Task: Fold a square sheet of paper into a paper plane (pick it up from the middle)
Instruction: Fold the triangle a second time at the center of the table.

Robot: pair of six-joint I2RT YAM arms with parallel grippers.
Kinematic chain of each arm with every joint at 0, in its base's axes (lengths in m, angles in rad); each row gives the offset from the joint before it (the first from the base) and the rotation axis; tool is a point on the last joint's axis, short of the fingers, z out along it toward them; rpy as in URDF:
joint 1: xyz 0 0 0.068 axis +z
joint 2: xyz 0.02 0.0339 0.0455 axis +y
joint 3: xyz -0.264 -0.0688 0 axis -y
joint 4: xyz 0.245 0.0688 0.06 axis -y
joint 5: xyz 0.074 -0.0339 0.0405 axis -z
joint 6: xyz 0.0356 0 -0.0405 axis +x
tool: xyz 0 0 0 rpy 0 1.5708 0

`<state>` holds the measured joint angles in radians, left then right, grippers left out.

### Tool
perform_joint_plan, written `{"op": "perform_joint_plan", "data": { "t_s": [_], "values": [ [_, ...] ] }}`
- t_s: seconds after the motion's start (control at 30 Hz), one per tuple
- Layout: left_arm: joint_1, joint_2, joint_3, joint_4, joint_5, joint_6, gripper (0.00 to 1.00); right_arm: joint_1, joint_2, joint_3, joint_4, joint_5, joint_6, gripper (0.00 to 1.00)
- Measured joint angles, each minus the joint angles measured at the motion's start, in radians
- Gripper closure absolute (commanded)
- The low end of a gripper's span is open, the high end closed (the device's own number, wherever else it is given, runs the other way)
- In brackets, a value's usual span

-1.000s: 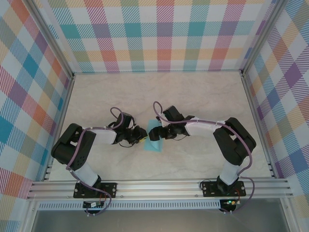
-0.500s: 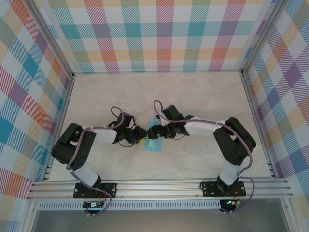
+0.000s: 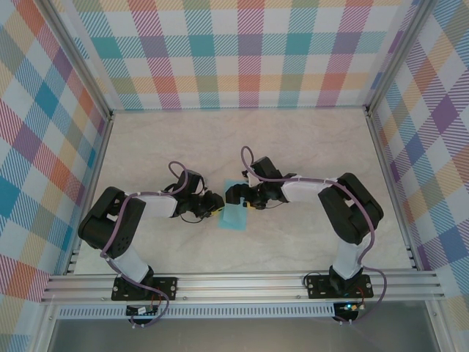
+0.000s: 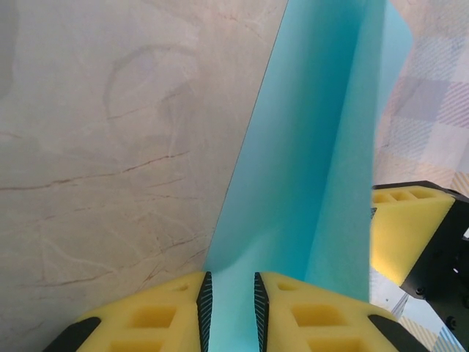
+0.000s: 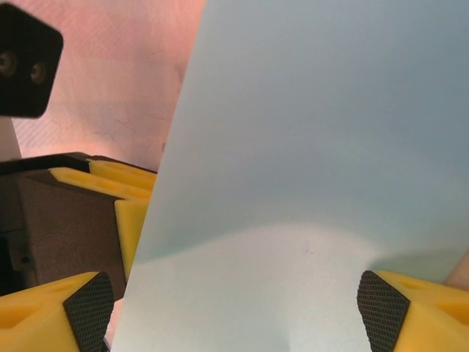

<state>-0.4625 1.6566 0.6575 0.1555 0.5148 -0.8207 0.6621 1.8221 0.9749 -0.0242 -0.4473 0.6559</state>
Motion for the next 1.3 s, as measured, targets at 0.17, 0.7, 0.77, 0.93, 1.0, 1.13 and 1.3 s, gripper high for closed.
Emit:
{"op": "perform_joint_plan", "data": {
  "t_s": [0.17, 0.7, 0.77, 0.93, 1.0, 1.13, 1.3],
  "values": [
    [0.000, -0.010, 0.000, -0.005, 0.000, 0.000, 0.74, -0.004, 0.012, -0.008, 0.007, 0.003, 0.029, 0.38],
    [-0.010, -0.081, -0.042, 0.052, 0.104, -0.005, 0.77, -0.011, 0.046, 0.010, -0.046, 0.034, 0.036, 0.64],
    [-0.019, -0.082, -0.047, 0.077, 0.126, -0.012, 0.78, -0.011, 0.049, 0.017, -0.057, 0.035, 0.036, 0.64],
    [-0.035, -0.084, -0.048, 0.129, 0.154, -0.029, 0.79, -0.011, 0.061, 0.038, -0.086, 0.035, 0.032, 0.67],
    [-0.036, -0.089, -0.048, 0.132, 0.154, -0.028, 0.80, -0.013, 0.067, 0.048, -0.102, 0.033, 0.024, 0.67],
    [-0.037, -0.107, -0.048, 0.102, 0.138, -0.024, 0.82, -0.012, 0.071, 0.058, -0.114, 0.029, 0.000, 0.62],
    [-0.038, -0.118, -0.064, 0.016, 0.086, -0.017, 0.86, -0.002, 0.068, 0.060, -0.116, 0.031, -0.065, 0.55]
  ]
}}
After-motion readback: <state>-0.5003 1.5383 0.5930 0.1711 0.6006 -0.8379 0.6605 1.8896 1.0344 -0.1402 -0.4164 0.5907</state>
